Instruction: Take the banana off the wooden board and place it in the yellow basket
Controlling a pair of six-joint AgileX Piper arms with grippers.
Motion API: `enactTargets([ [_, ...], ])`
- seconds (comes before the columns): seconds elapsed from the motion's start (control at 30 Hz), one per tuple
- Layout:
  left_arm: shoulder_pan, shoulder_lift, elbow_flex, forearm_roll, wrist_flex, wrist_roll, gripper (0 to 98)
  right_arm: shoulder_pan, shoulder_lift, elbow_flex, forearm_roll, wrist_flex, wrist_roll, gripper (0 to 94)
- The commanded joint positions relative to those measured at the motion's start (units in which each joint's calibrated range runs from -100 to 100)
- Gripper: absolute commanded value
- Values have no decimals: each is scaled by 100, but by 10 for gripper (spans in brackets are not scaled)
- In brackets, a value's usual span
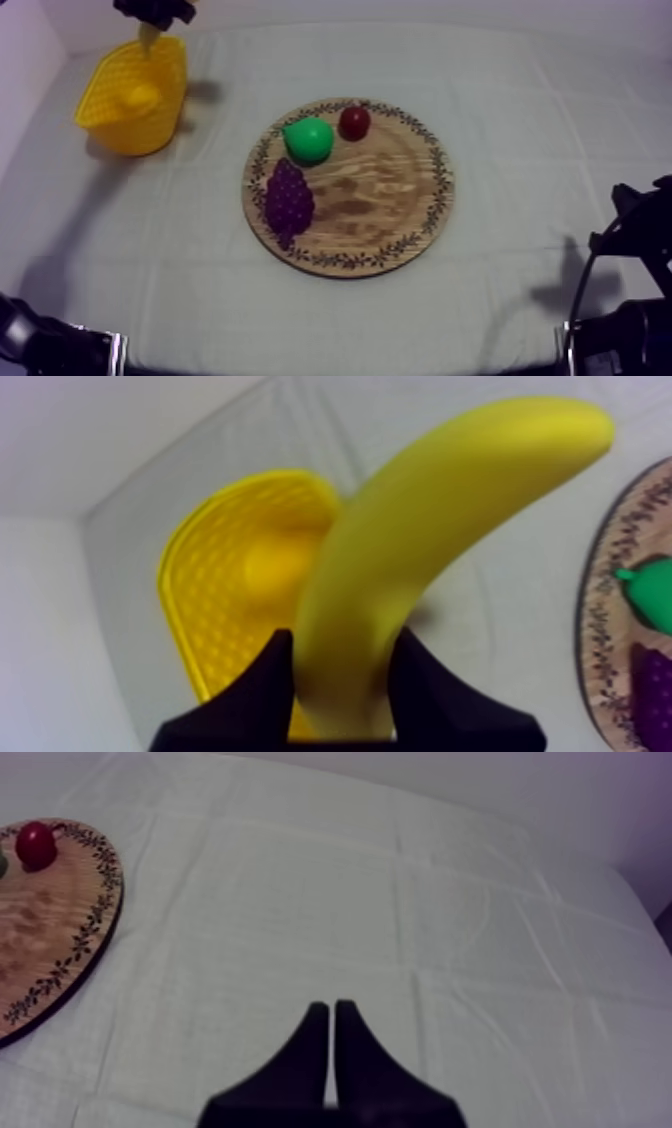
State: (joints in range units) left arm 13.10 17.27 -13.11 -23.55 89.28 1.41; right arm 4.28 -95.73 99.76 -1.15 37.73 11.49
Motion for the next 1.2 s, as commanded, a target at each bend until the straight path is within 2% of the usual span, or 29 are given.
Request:
enactTargets([
  [0.0, -283, 73, -39, 6, -43, -18, 296, 0, -2, 2, 1, 1, 1, 3],
  [0.37, -828, 504, 321, 96, -489, 62, 298, 0, -2, 2, 1, 1, 1, 3],
  [0.8, -1019, 848, 980, 306, -1017, 305, 299, 0, -2, 2, 1, 1, 1, 3],
  [1.17, -1135, 1087, 1377, 480, -1665, 293, 324, 0, -2, 2, 1, 1, 1, 3],
])
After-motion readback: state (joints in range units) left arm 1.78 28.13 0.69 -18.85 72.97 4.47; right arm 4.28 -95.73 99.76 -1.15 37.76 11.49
